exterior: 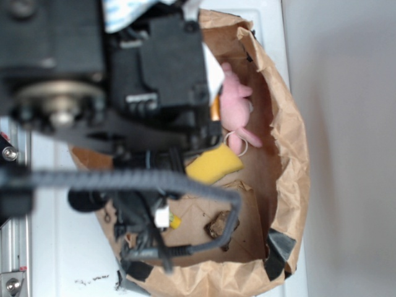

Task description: Grab the pink bunny.

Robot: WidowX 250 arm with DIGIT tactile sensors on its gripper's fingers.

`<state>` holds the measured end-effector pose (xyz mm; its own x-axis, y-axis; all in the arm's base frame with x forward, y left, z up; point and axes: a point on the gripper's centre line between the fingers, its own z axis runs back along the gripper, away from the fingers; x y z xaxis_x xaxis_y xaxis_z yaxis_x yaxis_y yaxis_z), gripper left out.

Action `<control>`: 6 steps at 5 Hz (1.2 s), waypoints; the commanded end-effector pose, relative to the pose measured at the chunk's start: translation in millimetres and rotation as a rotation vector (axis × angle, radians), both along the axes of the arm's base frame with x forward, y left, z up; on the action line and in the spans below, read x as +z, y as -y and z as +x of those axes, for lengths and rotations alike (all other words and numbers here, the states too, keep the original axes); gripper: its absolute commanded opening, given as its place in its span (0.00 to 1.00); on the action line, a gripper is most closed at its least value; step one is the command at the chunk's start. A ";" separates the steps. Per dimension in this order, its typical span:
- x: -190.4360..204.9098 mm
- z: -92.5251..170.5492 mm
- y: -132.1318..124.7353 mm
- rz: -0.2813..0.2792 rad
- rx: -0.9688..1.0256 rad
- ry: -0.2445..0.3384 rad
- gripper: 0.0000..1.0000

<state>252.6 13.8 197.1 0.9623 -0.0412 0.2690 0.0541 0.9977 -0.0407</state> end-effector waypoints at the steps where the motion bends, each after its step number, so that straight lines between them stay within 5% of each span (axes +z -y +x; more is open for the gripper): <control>1: 7.0 1.5 2.6 0.031 -0.152 0.109 1.00; 3: 7.0 1.5 2.6 0.031 -0.152 0.109 1.00; 4: -10.8 20.9 -22.4 0.037 -0.405 -0.007 1.00; 6: -40.1 25.2 -44.0 0.119 -0.652 0.013 1.00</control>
<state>276.1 50.6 145.1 0.7302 -0.6426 0.2321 0.6548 0.7552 0.0309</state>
